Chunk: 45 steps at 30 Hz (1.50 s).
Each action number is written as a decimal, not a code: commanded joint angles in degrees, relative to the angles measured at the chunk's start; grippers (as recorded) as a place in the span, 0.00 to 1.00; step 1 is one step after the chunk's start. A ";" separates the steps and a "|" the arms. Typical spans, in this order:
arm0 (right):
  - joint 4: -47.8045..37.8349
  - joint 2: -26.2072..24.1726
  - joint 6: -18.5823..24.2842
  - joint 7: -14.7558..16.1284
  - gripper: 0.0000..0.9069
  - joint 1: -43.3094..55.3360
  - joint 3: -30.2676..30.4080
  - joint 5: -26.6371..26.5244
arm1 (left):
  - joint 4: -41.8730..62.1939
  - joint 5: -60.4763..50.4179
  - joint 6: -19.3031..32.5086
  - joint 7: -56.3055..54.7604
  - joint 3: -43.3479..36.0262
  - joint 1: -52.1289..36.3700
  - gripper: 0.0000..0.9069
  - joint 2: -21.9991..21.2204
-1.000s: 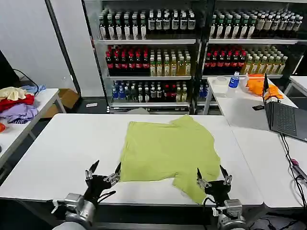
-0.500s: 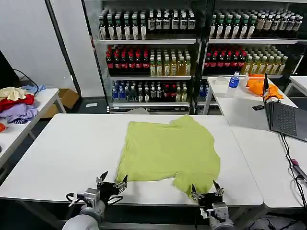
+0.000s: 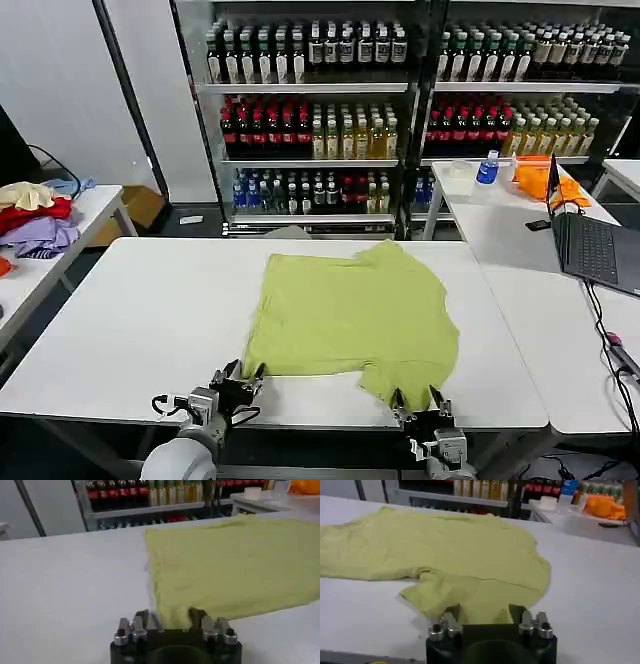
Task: Fold and organize the clothes.
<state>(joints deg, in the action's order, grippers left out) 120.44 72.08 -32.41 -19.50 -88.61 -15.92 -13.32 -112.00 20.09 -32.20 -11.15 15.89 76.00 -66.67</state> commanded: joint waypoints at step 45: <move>5.10 -11.33 6.34 4.65 0.00 9.67 -6.87 -1.06 | -9.01 5.12 0.62 1.20 3.93 -0.55 0.02 5.79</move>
<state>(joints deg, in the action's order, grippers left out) 129.45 62.82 -27.29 -15.10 -85.76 -23.48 -14.20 -126.38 24.91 -31.71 -9.96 21.61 82.83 -62.55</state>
